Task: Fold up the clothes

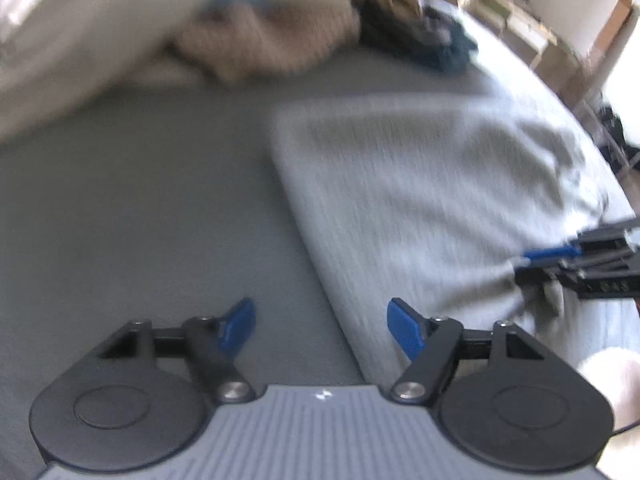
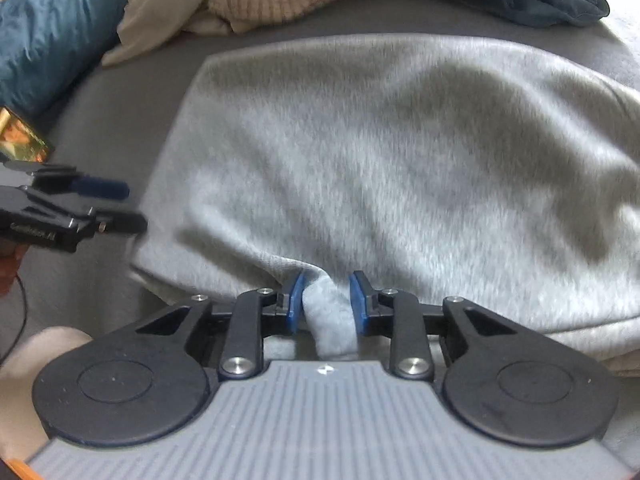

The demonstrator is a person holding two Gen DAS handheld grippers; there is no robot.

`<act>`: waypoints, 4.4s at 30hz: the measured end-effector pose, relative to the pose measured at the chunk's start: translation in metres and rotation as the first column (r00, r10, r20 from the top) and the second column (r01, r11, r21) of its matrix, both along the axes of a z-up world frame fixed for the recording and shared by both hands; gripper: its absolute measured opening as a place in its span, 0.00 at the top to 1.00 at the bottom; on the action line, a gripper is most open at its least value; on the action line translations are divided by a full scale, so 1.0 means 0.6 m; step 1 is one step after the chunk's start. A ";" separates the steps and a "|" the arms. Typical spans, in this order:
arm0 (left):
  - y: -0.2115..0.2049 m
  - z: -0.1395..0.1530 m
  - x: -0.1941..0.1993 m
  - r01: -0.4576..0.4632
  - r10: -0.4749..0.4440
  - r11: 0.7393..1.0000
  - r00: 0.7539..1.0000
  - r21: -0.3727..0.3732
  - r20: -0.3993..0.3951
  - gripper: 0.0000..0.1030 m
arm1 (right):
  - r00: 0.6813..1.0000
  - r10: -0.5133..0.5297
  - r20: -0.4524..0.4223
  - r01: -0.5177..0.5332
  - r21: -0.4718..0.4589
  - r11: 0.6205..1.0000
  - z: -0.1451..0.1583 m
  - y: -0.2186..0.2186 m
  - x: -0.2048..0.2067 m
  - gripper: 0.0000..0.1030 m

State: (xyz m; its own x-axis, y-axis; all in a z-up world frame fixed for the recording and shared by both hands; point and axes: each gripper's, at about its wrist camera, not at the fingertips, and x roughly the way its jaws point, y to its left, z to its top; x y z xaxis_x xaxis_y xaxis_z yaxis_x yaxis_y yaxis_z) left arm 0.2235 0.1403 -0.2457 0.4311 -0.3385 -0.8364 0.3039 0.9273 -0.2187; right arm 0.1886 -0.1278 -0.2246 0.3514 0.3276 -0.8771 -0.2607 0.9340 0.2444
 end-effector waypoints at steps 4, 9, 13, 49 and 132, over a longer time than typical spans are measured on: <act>-0.012 0.037 0.036 0.001 0.007 0.998 0.991 -0.066 0.131 0.34 | 0.996 -0.031 0.083 0.026 0.069 0.997 0.045 -0.026 0.027 0.76; -0.073 0.017 0.095 0.070 -0.061 0.997 0.983 -0.042 0.171 0.34 | 0.972 -0.105 0.209 0.112 -0.026 0.993 0.054 -0.052 0.085 0.76; -0.102 -0.024 0.118 0.071 -0.070 0.997 0.987 0.004 0.146 0.34 | 0.948 -0.194 0.252 0.225 -0.100 0.969 0.023 -0.093 0.122 0.76; -0.201 -0.009 -0.111 0.458 -0.485 0.872 0.856 0.171 0.180 0.27 | 0.989 -0.149 -0.020 0.150 0.174 0.973 0.037 -0.050 -0.092 0.71; -0.207 0.002 -0.056 0.396 -0.389 0.918 0.895 0.014 0.221 0.93 | 0.975 -0.121 0.186 0.063 0.291 0.955 -0.012 -0.012 -0.095 0.88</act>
